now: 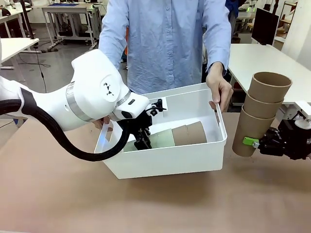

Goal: Stack the cups and store them in the basket.
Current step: Place the stack of Reusable plastic cups into the Pantry Basket.

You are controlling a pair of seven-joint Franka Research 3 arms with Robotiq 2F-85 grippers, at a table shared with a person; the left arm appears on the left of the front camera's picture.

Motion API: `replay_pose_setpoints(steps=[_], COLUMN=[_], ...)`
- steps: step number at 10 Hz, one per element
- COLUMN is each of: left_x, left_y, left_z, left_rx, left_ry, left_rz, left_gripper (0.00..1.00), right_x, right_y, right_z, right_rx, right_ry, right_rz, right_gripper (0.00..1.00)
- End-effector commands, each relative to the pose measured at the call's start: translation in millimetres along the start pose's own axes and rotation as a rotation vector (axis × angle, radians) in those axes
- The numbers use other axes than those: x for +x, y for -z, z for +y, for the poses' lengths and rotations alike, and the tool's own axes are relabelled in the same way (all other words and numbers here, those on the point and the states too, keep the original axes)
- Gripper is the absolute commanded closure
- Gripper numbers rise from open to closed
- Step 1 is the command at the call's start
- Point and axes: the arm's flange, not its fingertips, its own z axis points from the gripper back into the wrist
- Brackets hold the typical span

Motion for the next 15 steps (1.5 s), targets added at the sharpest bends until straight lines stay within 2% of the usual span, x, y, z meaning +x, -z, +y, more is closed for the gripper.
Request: replay_pose_setpoints(steps=[1,5,8,11,13,15], left_x=[4,2,-16,-73,-126,-174], left_y=[-6,-43,-116,-193,-237,-260], left_z=[3,-2,-16,-26,-29,-29], left_rx=[-0.014,-0.064,-0.108,-0.074,-0.030,0.010], left_ry=[0.051,0.059,0.058,0.077,0.073,0.059], left_rz=[-0.059,-0.116,-0.205,-0.346,-0.472,-0.522], left_gripper=[0.00,0.00,0.00,0.00,0.00,0.00], right_x=[5,5,5,5,5,5], right_y=[1,1,1,1,1,1], right_z=[0,0,0,0,0,0], right_rx=[0.002,0.002,0.002,0.002,0.002,0.002], right_ry=[-0.015,-0.015,-0.015,-0.015,-0.015,-0.015], right_rz=[-0.001,-0.001,-0.001,-0.001,-0.001,-0.001], right_gripper=[0.16,0.16,0.16,0.16,0.16,0.16])
